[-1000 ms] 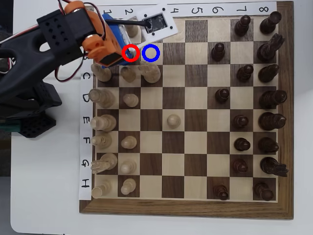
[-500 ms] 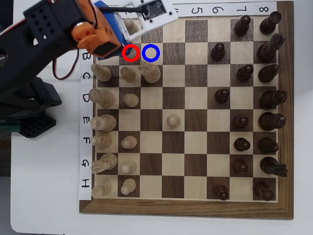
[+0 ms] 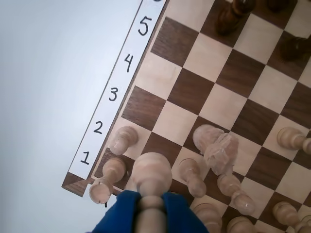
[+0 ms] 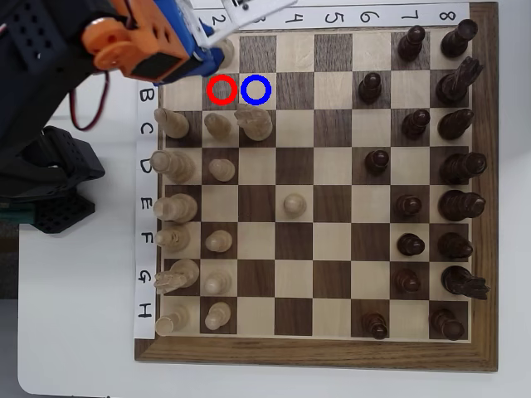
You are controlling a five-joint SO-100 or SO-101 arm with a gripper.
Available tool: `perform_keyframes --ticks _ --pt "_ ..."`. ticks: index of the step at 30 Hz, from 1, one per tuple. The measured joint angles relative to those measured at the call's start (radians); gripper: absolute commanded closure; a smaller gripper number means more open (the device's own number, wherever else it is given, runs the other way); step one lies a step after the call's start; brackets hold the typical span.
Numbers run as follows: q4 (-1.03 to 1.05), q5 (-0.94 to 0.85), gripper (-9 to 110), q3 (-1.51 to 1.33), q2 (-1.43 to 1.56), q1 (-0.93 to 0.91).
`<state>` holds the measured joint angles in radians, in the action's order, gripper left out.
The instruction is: Move the piece to destination
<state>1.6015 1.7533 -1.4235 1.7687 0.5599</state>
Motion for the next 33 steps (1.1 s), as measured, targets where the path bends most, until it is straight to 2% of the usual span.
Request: perform_keyframes --ticks 13,33 --pt "-0.089 0.000 101 0.018 -0.089 -0.029" --pt "-0.331 0.000 101 -0.287 -0.123 -0.083"
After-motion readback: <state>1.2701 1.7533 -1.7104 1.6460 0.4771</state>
